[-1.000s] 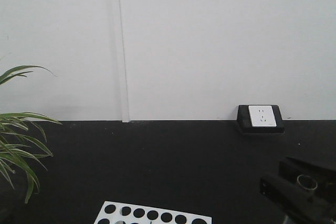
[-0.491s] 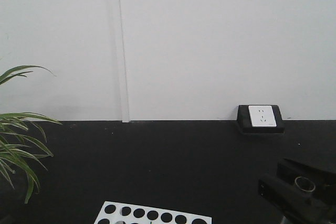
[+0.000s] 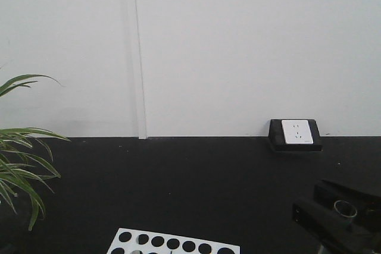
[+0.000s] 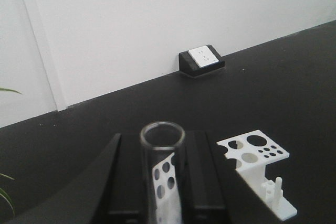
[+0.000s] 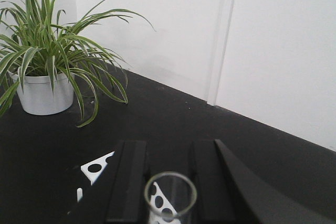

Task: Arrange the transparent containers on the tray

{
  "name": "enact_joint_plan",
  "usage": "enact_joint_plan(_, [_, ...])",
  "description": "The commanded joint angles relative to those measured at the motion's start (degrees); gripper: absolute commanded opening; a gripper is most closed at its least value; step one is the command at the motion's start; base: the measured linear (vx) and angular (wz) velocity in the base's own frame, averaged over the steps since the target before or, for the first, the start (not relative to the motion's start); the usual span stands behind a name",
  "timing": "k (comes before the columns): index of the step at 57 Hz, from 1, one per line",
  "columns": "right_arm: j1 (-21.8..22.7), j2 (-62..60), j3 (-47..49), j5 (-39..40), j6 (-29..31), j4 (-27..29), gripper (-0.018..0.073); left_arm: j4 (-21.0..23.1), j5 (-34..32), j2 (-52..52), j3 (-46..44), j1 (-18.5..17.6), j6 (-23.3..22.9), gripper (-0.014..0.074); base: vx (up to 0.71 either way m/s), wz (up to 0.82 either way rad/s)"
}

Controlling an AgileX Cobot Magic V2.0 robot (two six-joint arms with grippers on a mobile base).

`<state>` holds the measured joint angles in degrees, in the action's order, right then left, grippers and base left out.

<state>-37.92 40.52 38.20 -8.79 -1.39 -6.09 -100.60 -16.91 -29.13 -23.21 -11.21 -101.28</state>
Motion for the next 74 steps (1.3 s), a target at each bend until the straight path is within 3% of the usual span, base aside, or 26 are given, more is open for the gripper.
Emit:
enact_joint_plan(1, [0.12,-0.37,1.71,5.12,0.53,-0.38,-0.0011,-1.34,1.16,-0.11,-1.78,-0.23,-0.64,-0.0001,0.00,0.00])
enact_joint_plan(46, [0.12,-0.37,1.71,5.07,0.53,-0.38,-0.0011,-1.35,1.23,-0.30,-1.78,-0.23,-0.64,-0.0001,-0.13,0.04])
enact_joint_plan(74, [0.12,-0.54,1.71,4.76,0.53,-0.38,-0.0011,-1.35,2.21,-0.26,-1.78,-0.23,-0.64,-0.0001,-0.30,0.33])
